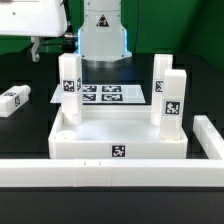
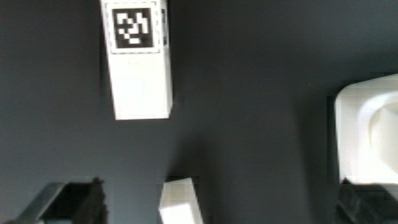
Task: Assemble desk
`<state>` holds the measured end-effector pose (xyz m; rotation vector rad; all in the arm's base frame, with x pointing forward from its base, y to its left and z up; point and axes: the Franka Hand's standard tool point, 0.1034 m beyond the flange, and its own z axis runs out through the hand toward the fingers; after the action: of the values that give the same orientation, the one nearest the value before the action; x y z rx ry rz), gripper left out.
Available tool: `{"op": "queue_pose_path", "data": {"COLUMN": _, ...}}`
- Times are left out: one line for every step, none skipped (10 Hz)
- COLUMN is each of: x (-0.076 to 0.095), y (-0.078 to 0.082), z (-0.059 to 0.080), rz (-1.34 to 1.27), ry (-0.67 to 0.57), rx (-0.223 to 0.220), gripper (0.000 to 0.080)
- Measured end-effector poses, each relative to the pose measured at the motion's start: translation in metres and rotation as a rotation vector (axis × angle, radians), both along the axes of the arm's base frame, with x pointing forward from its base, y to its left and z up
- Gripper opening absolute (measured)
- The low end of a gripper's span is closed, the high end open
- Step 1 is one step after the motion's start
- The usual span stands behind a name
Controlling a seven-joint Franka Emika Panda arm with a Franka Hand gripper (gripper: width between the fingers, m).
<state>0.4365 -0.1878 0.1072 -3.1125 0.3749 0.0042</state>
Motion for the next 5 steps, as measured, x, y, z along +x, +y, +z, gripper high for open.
{"op": "queue_pose_path", "data": {"x": -0.010, "y": -0.009, "z": -0.013, "rz": 0.006, "ry": 0.022, "rx": -0.003, "gripper": 0.0649}}
{"op": "queue_pose_path", "data": {"x": -0.019, "y": -0.015, "z": -0.029, "rz": 0.003, "ry": 0.054, "rx": -0.015, "gripper": 0.0649}}
{"op": "queue_pose_path", "data": {"x": -0.019, "y": -0.018, "z": -0.033, "rz": 0.008, "ry": 0.071, "rx": -0.015, "gripper": 0.0649}}
{"op": "queue_pose_path", "data": {"x": -0.017, "y": -0.016, "z": -0.032, "rz": 0.012, "ry": 0.079, "rx": -0.005, "gripper": 0.0649}}
{"op": "queue_pose_path", "data": {"x": -0.017, "y": -0.016, "z": -0.033, "rz": 0.012, "ry": 0.077, "rx": -0.008, "gripper": 0.0649}}
